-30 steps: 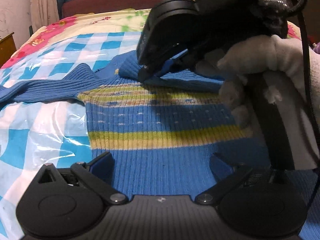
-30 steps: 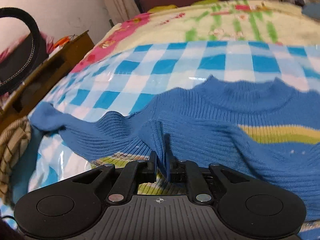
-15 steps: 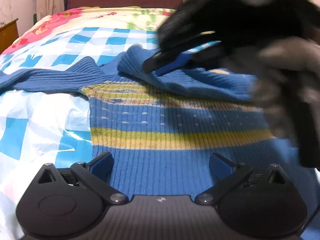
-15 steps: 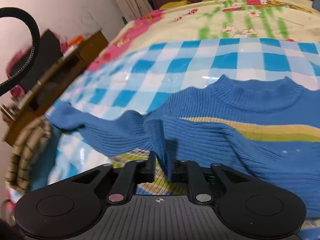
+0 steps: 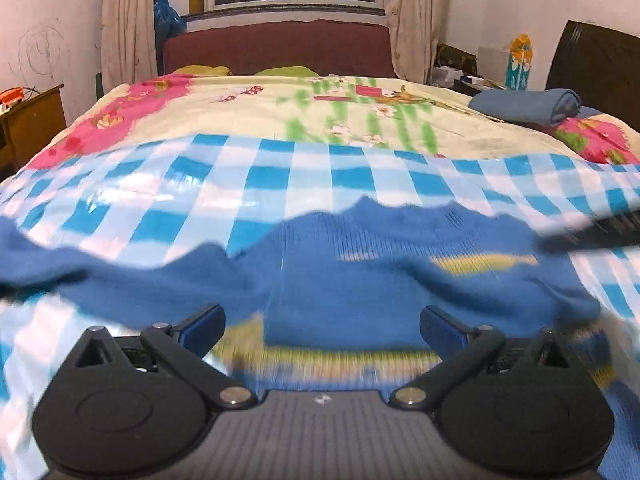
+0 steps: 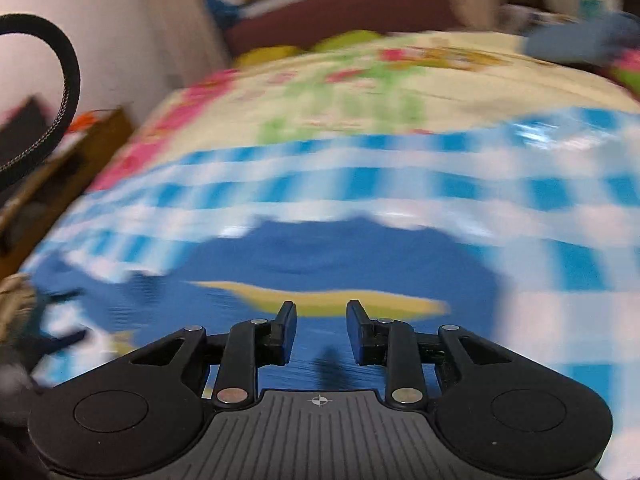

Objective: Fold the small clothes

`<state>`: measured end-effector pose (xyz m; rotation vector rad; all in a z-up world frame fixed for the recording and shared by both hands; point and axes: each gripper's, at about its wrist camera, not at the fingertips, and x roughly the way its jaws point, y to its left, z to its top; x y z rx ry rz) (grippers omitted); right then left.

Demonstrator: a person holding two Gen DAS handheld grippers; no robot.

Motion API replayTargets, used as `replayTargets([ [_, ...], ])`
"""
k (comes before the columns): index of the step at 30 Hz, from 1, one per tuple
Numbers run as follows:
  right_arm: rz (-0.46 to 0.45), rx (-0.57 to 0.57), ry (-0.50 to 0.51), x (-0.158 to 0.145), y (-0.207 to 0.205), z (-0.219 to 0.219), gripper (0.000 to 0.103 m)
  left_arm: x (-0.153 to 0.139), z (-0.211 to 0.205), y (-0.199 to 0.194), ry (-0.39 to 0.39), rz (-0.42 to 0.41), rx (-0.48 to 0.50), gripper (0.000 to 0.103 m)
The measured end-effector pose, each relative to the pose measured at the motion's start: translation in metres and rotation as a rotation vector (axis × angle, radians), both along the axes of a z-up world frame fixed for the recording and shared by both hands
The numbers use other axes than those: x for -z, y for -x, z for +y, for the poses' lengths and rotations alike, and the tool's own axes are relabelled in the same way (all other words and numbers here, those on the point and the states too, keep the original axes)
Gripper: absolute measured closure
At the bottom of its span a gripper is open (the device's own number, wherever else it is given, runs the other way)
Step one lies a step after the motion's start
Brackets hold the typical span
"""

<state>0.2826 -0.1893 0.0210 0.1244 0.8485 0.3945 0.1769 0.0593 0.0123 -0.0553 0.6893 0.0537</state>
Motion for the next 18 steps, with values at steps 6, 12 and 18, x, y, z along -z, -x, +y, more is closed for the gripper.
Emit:
replayTargets([
  [6,0.036,0.107,0.057,0.014,-0.006,-0.05,0.07,0.022,-0.004,-0.036,-0.046,0.051,-0.013,0.0],
  [12,-0.026,-0.08,0.147,0.009,-0.01,-0.029,0.066,0.04,-0.006,-0.037,-0.077,0.109,-0.018,0.0],
  [18,-0.007,-0.288,0.215,0.018,-0.027,0.006,0.062,0.036,-0.005,-0.039,-0.081,0.107,-0.024,0.0],
])
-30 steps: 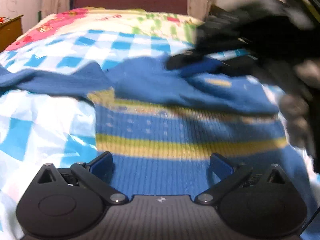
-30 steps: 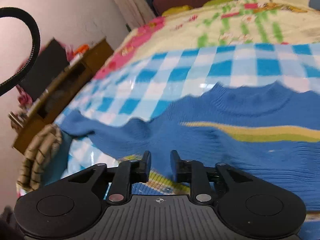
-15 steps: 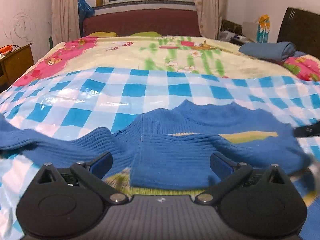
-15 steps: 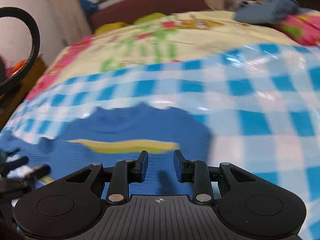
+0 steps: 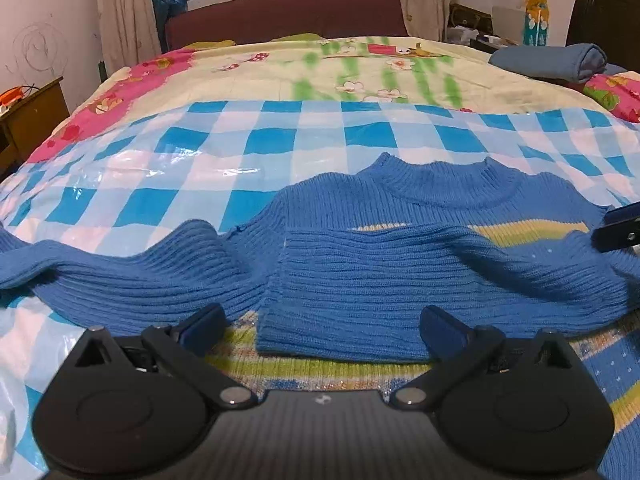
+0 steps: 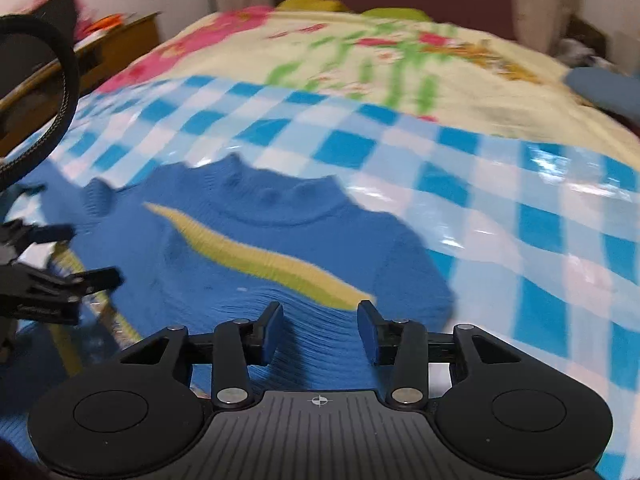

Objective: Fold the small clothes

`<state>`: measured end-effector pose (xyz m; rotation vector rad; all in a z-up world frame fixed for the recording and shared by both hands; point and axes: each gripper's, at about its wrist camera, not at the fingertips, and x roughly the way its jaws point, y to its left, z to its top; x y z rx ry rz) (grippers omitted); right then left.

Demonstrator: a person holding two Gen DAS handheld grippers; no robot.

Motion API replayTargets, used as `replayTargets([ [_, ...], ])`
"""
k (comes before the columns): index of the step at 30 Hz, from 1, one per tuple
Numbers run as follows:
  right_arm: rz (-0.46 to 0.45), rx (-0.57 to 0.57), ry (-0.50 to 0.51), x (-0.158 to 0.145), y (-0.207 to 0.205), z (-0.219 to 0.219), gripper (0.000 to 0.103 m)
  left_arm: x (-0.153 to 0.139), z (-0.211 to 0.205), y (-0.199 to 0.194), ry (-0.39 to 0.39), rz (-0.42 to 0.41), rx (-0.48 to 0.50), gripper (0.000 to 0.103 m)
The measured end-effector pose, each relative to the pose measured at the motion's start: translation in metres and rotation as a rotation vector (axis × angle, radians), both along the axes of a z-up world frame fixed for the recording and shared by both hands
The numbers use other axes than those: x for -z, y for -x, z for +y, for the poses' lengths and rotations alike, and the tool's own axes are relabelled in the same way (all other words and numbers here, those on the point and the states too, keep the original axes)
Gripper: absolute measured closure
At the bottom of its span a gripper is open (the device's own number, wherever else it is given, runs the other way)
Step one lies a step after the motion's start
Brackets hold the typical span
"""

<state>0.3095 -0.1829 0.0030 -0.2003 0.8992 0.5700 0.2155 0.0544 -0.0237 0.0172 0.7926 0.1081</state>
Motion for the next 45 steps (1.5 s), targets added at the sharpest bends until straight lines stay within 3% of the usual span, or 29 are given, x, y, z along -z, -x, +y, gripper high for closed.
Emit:
replayTargets([
  [5,0.062,-0.103,0.029,0.01,-0.008,0.017,0.053,-0.005,0.004,0.0,-0.006,-0.016,-0.02,0.0],
  [7,0.077,-0.12,0.064,0.019,-0.01,0.02,0.055,-0.006,0.005,-0.001,0.001,-0.017,-0.025,0.0],
  [8,0.07,-0.12,0.087,0.022,-0.009,0.021,0.064,-0.005,0.006,-0.002,0.0,-0.012,-0.025,0.0],
  [9,0.054,-0.115,0.105,0.023,-0.007,0.022,0.08,-0.004,0.006,-0.002,-0.003,-0.009,-0.025,0.0],
  [11,0.035,-0.081,0.11,0.021,-0.006,0.022,0.098,0.0,0.006,-0.002,-0.007,0.003,-0.022,0.0],
  [17,-0.009,0.109,0.079,0.014,-0.025,0.01,0.102,0.007,0.007,0.004,0.007,0.013,-0.037,0.0],
  [20,0.039,0.144,0.113,0.027,-0.03,0.015,0.101,0.007,0.008,0.009,0.004,0.02,-0.03,0.0],
  [24,-0.032,0.151,0.096,0.013,-0.016,0.025,0.09,-0.001,0.017,0.023,0.029,0.005,-0.043,0.0],
  [28,-0.045,0.028,-0.012,-0.011,0.0,0.054,0.09,-0.005,0.028,0.037,0.107,-0.009,-0.083,0.0],
  [33,0.026,-0.121,-0.094,-0.013,0.006,0.106,0.082,-0.008,0.027,0.048,0.113,-0.044,-0.104,0.0],
  [39,0.079,-0.286,-0.081,0.001,0.017,0.158,0.072,-0.001,0.028,0.059,0.125,-0.032,-0.077,0.0],
  [42,0.109,-0.329,-0.062,0.012,0.023,0.178,0.07,0.002,0.031,0.063,0.149,-0.025,-0.074,0.0],
  [45,0.13,-0.356,-0.027,0.025,0.028,0.192,0.061,0.003,0.033,0.064,0.163,-0.02,-0.068,0.0],
])
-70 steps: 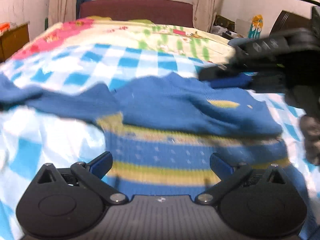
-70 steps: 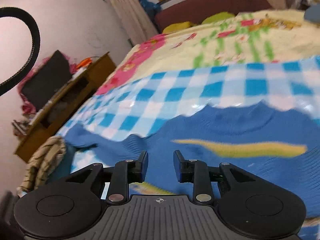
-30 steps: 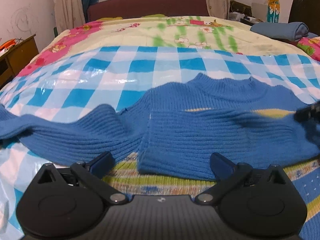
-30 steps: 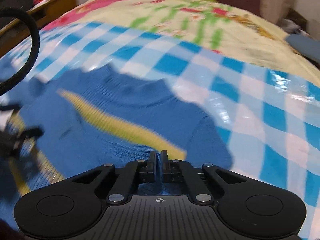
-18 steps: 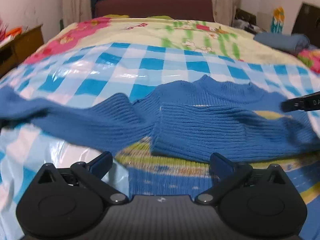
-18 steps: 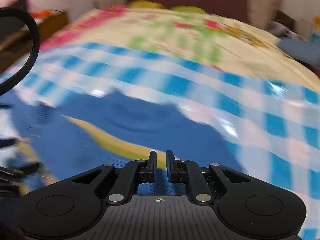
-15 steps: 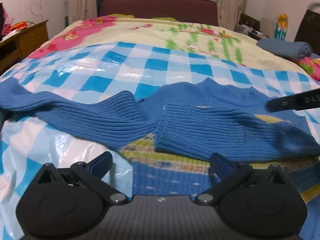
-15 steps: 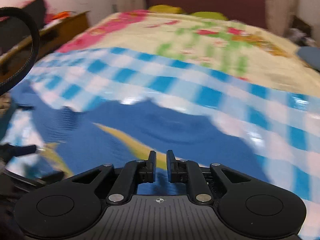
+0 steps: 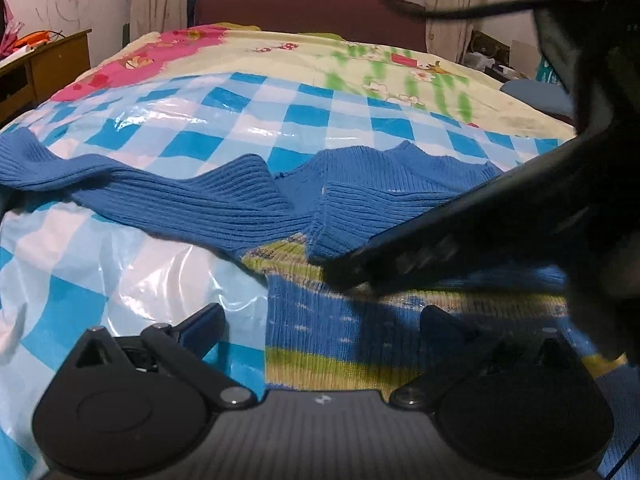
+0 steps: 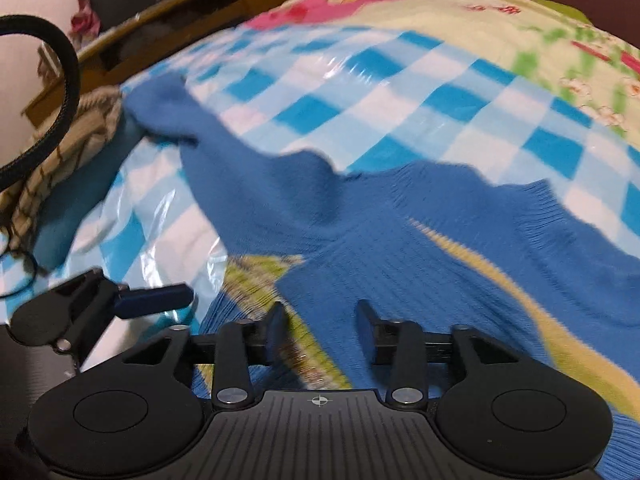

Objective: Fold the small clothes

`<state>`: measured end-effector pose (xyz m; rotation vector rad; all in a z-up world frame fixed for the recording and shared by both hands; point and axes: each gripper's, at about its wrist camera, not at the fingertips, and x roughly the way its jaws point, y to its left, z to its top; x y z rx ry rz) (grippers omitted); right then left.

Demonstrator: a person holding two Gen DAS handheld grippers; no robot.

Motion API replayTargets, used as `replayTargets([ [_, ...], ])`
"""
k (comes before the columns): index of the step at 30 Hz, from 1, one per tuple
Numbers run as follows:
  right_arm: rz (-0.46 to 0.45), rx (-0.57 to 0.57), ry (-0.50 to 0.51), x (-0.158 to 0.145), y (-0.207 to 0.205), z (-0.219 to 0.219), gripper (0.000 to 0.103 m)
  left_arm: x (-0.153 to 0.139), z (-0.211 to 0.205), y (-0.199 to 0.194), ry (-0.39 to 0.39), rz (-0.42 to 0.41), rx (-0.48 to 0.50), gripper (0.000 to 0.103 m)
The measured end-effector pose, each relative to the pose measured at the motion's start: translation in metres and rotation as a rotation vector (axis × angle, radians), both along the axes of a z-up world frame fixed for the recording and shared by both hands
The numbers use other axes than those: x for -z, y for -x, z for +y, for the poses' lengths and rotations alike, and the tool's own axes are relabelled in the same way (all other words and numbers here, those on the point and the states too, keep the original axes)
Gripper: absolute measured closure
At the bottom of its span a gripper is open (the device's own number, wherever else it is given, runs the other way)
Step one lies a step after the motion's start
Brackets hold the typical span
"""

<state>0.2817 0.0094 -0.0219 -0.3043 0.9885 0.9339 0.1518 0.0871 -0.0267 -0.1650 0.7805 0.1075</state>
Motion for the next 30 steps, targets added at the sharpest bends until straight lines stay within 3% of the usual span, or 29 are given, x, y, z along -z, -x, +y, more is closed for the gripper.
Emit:
replayTargets([
  [1,-0.011,0.007,0.008,0.003,0.002,0.003,0.061,0.0,0.001,0.001,0.004,-0.003,-0.001,0.0],
  [3,0.002,0.017,-0.015,0.003,0.004,0.003,0.072,0.0,0.002,0.001,0.012,-0.004,-0.009,0.0],
  [9,0.058,0.092,-0.108,-0.001,-0.004,-0.009,0.07,-0.002,-0.001,0.002,-0.003,-0.005,-0.017,0.0],
  [14,0.029,0.204,-0.208,-0.03,-0.007,-0.076,0.07,-0.017,-0.006,-0.001,-0.016,-0.036,0.001,0.0],
  [18,-0.062,0.335,-0.119,-0.042,-0.021,-0.145,0.07,-0.026,-0.015,-0.024,-0.039,-0.071,0.04,0.0],
  [22,-0.173,0.414,0.053,-0.041,-0.042,-0.198,0.07,-0.025,-0.024,-0.051,-0.061,-0.075,0.057,0.0],
  [26,-0.16,0.357,0.138,-0.039,-0.057,-0.224,0.07,-0.014,-0.032,-0.07,-0.085,-0.045,0.065,0.0],
  [30,-0.141,0.205,0.208,-0.031,-0.061,-0.227,0.065,-0.009,-0.042,-0.074,-0.097,-0.032,0.068,0.0],
])
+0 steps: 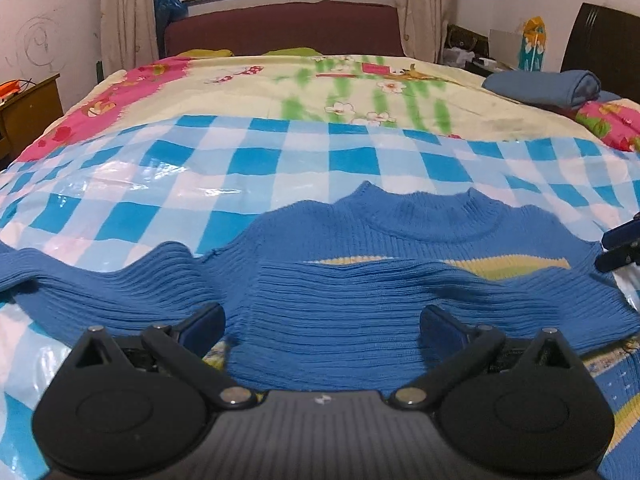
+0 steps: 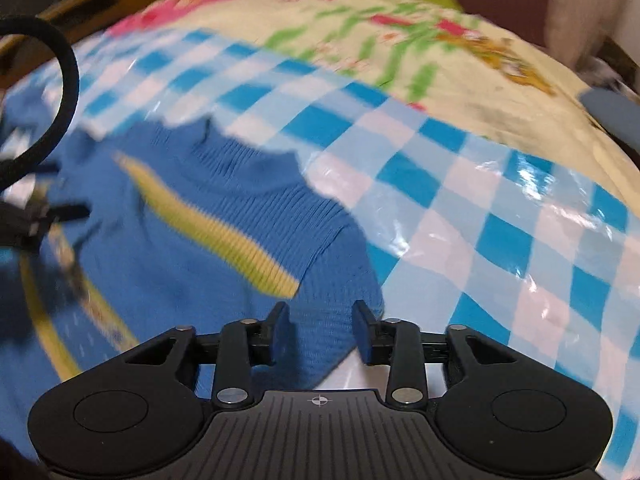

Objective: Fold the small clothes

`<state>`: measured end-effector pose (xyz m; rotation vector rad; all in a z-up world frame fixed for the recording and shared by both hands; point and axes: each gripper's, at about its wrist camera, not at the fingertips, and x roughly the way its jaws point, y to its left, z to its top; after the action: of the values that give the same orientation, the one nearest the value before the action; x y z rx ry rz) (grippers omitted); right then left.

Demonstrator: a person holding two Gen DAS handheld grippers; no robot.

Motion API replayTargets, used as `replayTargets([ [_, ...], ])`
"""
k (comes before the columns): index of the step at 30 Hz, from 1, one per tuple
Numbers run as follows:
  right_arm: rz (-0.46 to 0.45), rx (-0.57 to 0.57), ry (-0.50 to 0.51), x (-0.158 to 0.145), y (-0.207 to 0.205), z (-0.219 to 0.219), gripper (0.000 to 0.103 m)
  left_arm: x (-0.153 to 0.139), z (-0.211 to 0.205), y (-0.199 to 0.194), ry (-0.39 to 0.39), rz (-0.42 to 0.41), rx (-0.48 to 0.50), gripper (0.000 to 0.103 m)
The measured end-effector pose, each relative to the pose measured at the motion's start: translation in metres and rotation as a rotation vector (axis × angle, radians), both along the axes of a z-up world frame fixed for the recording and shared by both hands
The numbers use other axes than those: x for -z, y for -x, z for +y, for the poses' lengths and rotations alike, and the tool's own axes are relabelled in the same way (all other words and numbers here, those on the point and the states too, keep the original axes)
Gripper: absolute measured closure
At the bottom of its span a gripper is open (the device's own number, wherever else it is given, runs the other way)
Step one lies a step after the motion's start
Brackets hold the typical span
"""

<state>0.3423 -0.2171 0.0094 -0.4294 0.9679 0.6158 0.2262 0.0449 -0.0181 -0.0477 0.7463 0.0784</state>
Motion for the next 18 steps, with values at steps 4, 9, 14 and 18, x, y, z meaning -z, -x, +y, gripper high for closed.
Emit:
replayTargets([
  [4,0.019,-0.14,0.104,0.019,0.0,0.013,0.064,0.004,-0.012,-0.002,-0.015,0.021,0.017,0.0],
  [9,0.021,-0.285,0.137,0.021,-0.003,0.033,0.064,0.008,-0.02,-0.001,-0.063,0.032,0.036,0.0],
  [14,0.04,-0.312,0.174,0.034,-0.005,0.048,0.069,0.011,-0.017,-0.005,-0.05,0.039,0.032,0.0],
  [18,0.017,-0.232,0.155,0.03,0.002,0.049,0.095,0.012,-0.012,-0.002,-0.022,0.037,0.023,0.0],
])
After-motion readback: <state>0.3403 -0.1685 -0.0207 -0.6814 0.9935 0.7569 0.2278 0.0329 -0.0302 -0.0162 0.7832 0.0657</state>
